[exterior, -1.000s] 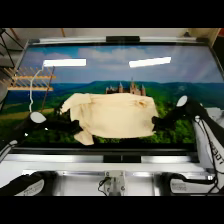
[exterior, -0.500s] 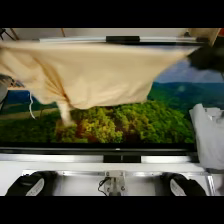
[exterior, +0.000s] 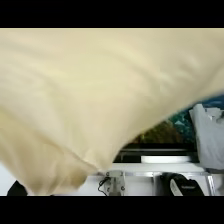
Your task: Fold the shirts.
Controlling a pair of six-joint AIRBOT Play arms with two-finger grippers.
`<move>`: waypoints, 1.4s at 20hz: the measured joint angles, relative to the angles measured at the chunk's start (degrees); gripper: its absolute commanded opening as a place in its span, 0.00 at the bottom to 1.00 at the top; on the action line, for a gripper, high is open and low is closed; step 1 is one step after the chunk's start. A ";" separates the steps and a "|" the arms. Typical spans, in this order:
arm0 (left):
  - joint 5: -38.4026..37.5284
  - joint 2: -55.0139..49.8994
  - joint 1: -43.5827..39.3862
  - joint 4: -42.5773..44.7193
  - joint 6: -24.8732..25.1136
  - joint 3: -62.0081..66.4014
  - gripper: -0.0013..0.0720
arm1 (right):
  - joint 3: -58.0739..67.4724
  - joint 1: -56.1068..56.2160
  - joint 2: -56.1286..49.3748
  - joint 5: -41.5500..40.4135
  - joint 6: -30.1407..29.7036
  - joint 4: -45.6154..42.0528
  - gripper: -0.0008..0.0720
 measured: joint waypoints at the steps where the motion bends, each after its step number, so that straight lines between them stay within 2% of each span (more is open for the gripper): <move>1: -1.36 -0.44 0.00 1.33 -0.04 -3.06 0.07 | -0.57 0.02 -1.44 3.10 0.50 -0.98 0.10; 4: -2.10 -2.67 0.00 3.93 -0.02 -14.16 0.07 | -5.84 0.07 -7.87 9.88 1.25 -1.07 0.10; 6: 1.36 -5.70 0.00 5.03 0.07 -21.64 0.07 | -11.04 0.07 -13.51 8.85 1.86 0.24 0.10; 9: 10.69 -13.42 0.00 5.84 0.35 -29.29 0.07 | -16.39 0.07 -23.56 0.46 5.51 1.55 0.10; 12: 20.76 -23.82 -0.04 4.11 0.50 -32.28 0.07 | -18.51 0.07 -34.14 -8.13 12.09 1.40 0.10; 15: 28.33 -34.84 -0.02 -2.47 0.63 -33.44 0.07 | -19.37 0.04 -43.45 -14.23 17.44 0.17 0.10; 18: 30.75 -44.17 -0.50 -10.56 0.61 -33.83 0.07 | -19.67 -0.02 -50.86 -16.26 19.89 3.43 0.10; 19: 30.38 -46.82 -0.83 -12.68 0.57 -33.92 0.12 | -19.69 -0.02 -52.70 -16.50 20.33 5.44 0.10; 20: 29.79 -48.96 -1.16 -14.80 0.61 -33.94 0.33 | -19.78 -0.02 -54.45 -16.48 20.59 8.00 0.15; 21: 28.72 -50.53 -1.33 -16.65 0.59 -33.97 0.61 | -19.78 -0.02 -55.52 -16.46 20.74 10.36 0.35; 22: 26.38 -51.69 -1.22 -18.14 0.59 -33.79 0.78 | -19.52 -0.15 -56.19 -16.52 20.22 13.07 0.64; 23: 23.76 -52.39 -0.63 -19.39 0.61 -33.03 0.77 | -18.97 -0.44 -56.37 -16.33 19.17 15.39 0.71; 26: 8.35 -53.22 4.83 -20.11 2.49 -27.78 0.61 | -15.17 -2.64 -54.53 -10.95 14.23 18.75 0.71; 28: -2.78 -51.87 10.19 -16.85 3.06 -25.22 0.62 | -13.14 -5.27 -51.93 -3.50 12.07 15.74 0.70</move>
